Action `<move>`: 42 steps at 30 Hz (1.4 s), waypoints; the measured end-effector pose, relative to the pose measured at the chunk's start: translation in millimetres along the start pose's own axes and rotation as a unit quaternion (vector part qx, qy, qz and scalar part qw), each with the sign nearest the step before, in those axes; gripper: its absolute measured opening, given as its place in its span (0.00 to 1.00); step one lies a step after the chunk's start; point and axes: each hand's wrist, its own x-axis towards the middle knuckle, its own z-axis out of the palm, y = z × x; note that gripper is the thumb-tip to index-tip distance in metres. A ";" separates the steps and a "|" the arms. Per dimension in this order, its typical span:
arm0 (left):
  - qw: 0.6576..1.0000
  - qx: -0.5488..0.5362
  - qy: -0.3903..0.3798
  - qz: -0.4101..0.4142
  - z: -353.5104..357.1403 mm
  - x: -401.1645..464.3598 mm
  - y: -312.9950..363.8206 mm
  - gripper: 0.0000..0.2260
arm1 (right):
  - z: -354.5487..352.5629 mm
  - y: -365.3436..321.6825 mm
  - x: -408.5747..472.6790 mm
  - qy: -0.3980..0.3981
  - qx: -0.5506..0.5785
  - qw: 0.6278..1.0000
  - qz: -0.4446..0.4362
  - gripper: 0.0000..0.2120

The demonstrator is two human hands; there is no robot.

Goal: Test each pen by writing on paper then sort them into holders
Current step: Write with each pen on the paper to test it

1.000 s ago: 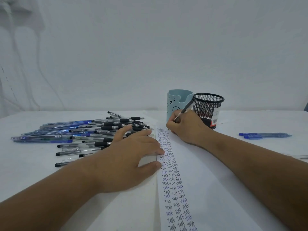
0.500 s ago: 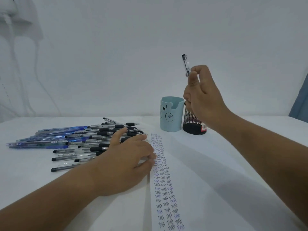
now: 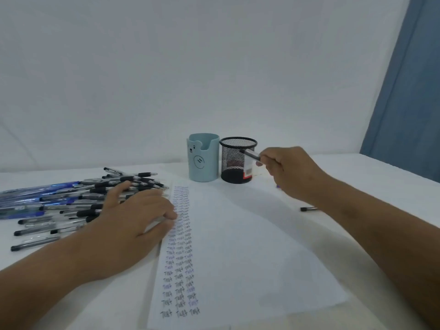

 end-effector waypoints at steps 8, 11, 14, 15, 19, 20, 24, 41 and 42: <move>1.000 0.006 0.011 0.001 1.6 1.0 -11.6 0.15 | -76.3 50.7 -9.1 -0.243 -0.129 0.955 0.115 0.09; 1.000 -0.005 0.016 -0.010 1.1 1.0 -11.8 0.16 | -81.4 57.8 -13.4 -0.292 -0.136 0.935 0.146 0.11; 1.000 -0.009 0.012 -0.017 2.1 1.4 -14.1 0.17 | -84.1 58.0 -10.8 -0.321 -0.131 0.924 0.158 0.13; 1.000 -0.013 0.006 -0.019 1.2 1.6 -13.7 0.17 | -83.7 56.4 -10.2 -0.326 -0.130 0.923 0.156 0.14; 1.000 0.005 0.002 -0.030 -3.3 0.5 -10.7 0.19 | -70.1 45.1 -7.9 -0.268 -0.155 0.945 0.110 0.08; 1.000 0.006 0.006 -0.030 -5.6 1.3 -10.2 0.18 | -63.1 39.4 -7.4 -0.241 -0.148 0.956 0.082 0.07; 0.998 -0.006 0.052 -0.021 -27.5 6.0 -9.2 0.10 | -17.9 1.2 -12.4 -0.156 -0.076 0.984 -0.039 0.06; 0.926 -0.065 0.029 -0.370 -118.3 -42.9 -117.9 0.12 | 91.0 -124.3 6.2 -0.227 -0.055 0.936 -0.263 0.08; 0.920 -0.051 0.038 -0.387 -116.3 -47.1 -126.6 0.12 | 96.2 -126.7 7.9 -0.227 -0.059 0.935 -0.265 0.08</move>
